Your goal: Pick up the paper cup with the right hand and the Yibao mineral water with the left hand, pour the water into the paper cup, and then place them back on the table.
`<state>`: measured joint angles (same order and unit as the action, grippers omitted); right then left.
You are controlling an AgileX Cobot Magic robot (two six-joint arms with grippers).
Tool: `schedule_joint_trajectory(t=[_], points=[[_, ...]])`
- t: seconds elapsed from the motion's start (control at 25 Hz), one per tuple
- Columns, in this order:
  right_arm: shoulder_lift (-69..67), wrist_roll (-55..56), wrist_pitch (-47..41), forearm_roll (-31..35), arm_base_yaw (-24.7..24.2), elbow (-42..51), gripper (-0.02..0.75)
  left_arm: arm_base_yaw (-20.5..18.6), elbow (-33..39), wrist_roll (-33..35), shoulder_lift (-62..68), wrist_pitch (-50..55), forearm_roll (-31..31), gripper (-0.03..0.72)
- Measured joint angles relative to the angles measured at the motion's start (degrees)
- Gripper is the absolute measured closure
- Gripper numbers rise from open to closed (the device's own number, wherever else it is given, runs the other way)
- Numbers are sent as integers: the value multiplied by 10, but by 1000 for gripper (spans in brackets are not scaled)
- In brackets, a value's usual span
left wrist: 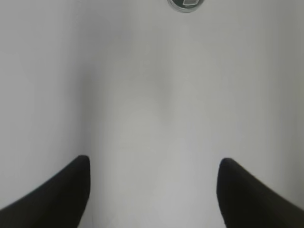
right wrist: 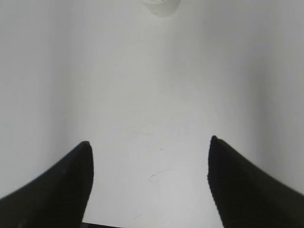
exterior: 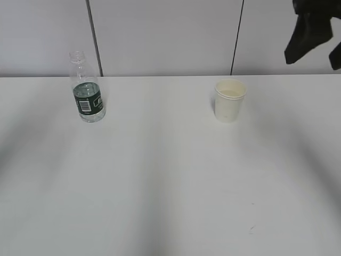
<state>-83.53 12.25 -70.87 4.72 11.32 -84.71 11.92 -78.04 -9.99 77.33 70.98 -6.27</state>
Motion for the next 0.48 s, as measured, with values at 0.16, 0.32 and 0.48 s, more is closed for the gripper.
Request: schedule_joint_trajectory(t=[0.16,0.32,0.48], points=[[72,-4,-1,2,0,58,152,0,64,1,-86,3,13,185],[151,-7,-5,-1,0,132,152,0,121,1,-161,6,28,185],[234,-7,-7,-9,0,198,152,0,150,1,-234,9,28,185]])
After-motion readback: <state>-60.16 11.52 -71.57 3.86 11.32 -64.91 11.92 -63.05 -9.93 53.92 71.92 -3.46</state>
